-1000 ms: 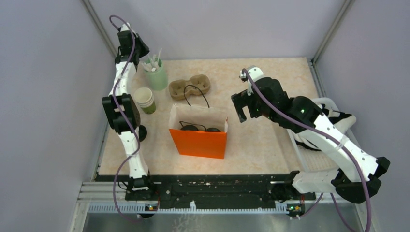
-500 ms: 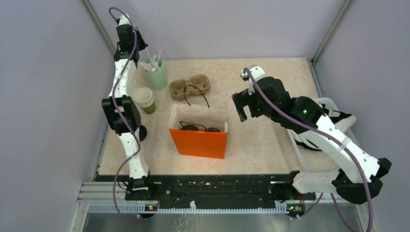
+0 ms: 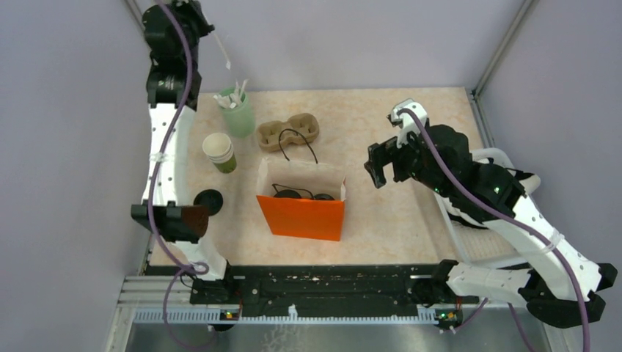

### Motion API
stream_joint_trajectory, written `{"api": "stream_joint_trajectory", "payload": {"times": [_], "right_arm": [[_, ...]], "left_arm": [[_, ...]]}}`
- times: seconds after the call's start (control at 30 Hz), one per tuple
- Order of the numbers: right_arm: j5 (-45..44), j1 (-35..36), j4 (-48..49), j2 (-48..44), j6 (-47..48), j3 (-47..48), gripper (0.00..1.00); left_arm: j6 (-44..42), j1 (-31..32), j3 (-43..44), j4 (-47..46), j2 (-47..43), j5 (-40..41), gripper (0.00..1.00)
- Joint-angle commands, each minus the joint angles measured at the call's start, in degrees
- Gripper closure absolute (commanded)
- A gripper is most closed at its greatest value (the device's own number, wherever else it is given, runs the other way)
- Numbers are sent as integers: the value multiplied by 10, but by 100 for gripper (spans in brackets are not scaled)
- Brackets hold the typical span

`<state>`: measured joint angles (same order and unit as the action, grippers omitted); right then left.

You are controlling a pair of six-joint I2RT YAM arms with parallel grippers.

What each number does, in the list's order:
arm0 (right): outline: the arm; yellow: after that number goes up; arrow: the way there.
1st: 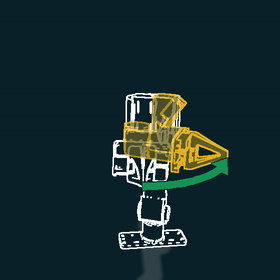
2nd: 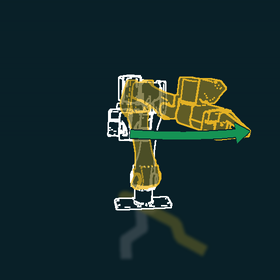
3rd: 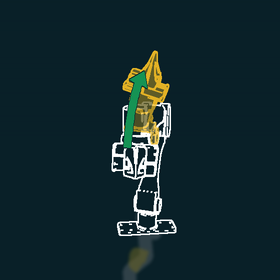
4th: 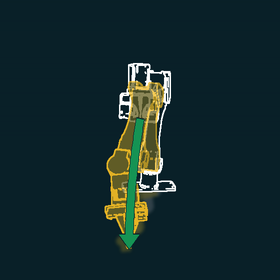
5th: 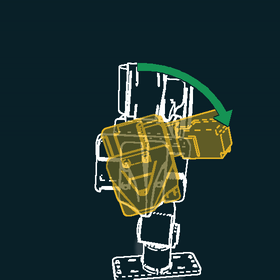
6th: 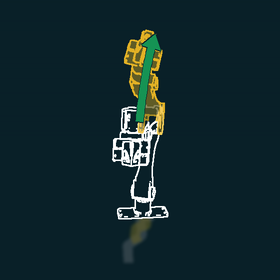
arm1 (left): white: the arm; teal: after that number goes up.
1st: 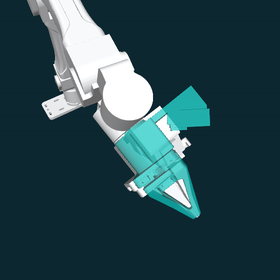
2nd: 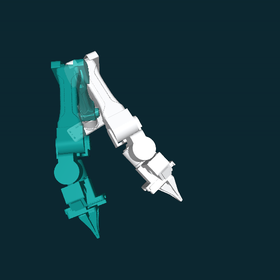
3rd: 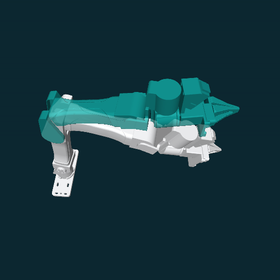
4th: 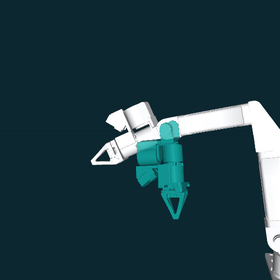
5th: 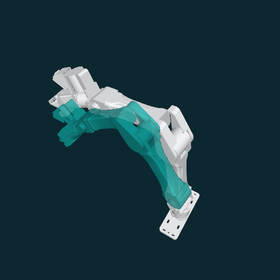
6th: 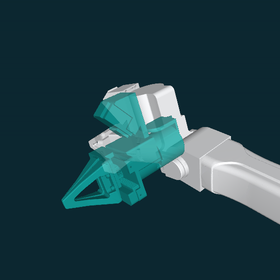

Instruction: Pack the takeout coffee

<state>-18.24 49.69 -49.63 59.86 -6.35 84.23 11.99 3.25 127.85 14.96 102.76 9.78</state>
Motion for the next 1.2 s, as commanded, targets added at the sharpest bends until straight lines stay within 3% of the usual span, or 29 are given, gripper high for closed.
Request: {"api": "stream_joint_trajectory", "payload": {"times": [0.0, 0.2, 0.4, 0.6, 0.87, 1.0, 1.17], "right_arm": [[34, -5, 47, -26, 6, -21, 1], [54, -5, 66, -27, 3, -40, 1], [66, -5, 66, -23, -2, -50, 1], [76, -5, 57, -14, -9, -44, 1], [95, -5, 69, -1, -2, -50, 1], [99, -5, 68, -3, -4, -50, 1], [92, -5, 69, -15, -3, -57, 1]], "left_arm": [[59, -2, 3, 4, -110, -5, 100], [102, 53, -169, 24, -268, -164, 100], [48, 54, -189, 141, -346, -253, 100], [19, 54, -156, 272, -355, -358, 100], [134, 55, -363, 82, -412, -573, 100], [132, 77, -436, 0, -431, -596, 100], [53, 131, -527, -68, -456, -568, 100]]}}
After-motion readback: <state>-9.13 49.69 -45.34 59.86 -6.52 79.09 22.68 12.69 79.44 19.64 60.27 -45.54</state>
